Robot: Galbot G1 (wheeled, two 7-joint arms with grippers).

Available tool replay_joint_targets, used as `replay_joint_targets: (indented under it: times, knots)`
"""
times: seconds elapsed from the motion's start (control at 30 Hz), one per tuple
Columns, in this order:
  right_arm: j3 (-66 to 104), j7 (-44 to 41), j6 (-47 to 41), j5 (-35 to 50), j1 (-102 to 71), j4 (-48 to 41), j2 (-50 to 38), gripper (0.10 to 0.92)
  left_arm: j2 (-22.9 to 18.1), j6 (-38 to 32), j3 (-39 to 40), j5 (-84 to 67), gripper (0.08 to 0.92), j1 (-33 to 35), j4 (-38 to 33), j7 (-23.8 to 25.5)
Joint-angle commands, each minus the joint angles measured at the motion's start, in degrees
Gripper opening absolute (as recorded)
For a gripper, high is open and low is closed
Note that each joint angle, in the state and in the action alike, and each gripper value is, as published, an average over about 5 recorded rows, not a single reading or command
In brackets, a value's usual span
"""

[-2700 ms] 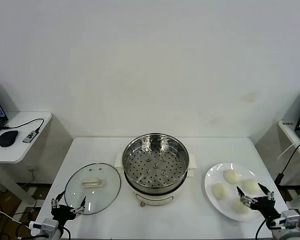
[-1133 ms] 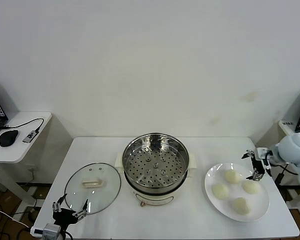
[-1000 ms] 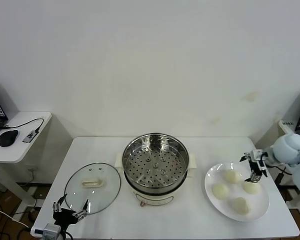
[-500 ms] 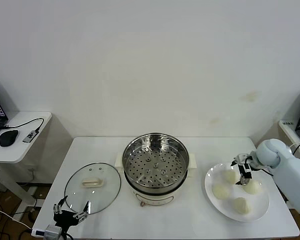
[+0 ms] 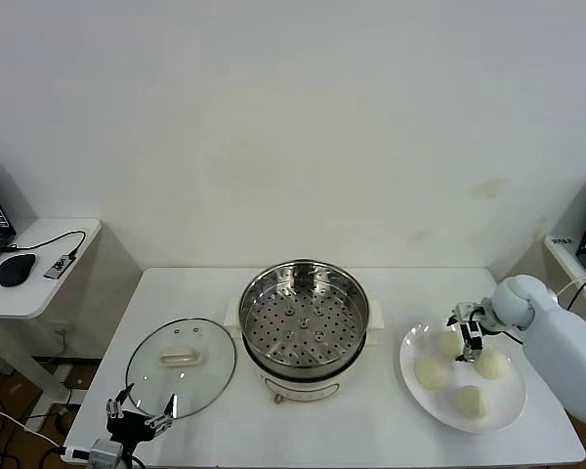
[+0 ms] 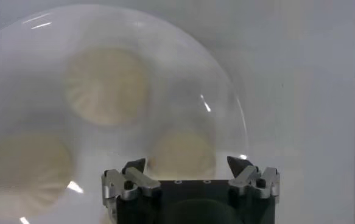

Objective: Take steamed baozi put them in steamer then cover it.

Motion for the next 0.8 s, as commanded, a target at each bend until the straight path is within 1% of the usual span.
replay_joint_targets:
  times: [0.03,0.1,0.23,0.47,0.7,0.8]
  knots:
    - [-0.3,0.8,-0.6,0.1,0.2,-0.9,0.2,0.82,0.1,0.0,0.1,0.1,0.823,0.1,0.1,0.0]
    - [-0.3,0.7,-0.6,0.3,0.2,-0.9,-0.2,0.803,0.0,0.0,0.1,0.1,0.823,0.1,0.2,0.0]
    - [-0.1,0.5,-0.9,0.6,0.1,-0.9,-0.6,0.736,0.0,0.0,0.2,0.2,0.823,0.0,0.2,0.0]
    - [0.1,0.4,-1.4,1.4,0.2,-0.8,-1.0,0.591,0.0,0.0,0.3,0.3,0.823,0.0,0.2,0.0]
    - [-0.4,-1.0,-3.7,6.9,1.7,2.8,-4.7,0.547,-0.2,0.0,0.4,0.3,0.823,-0.1,0.0,-0.1]
    - [-2.9,-2.1,-5.0,11.1,5.2,5.4,-7.6,0.533,-0.2,0.0,0.5,0.3,0.823,-0.3,-0.1,-0.3]
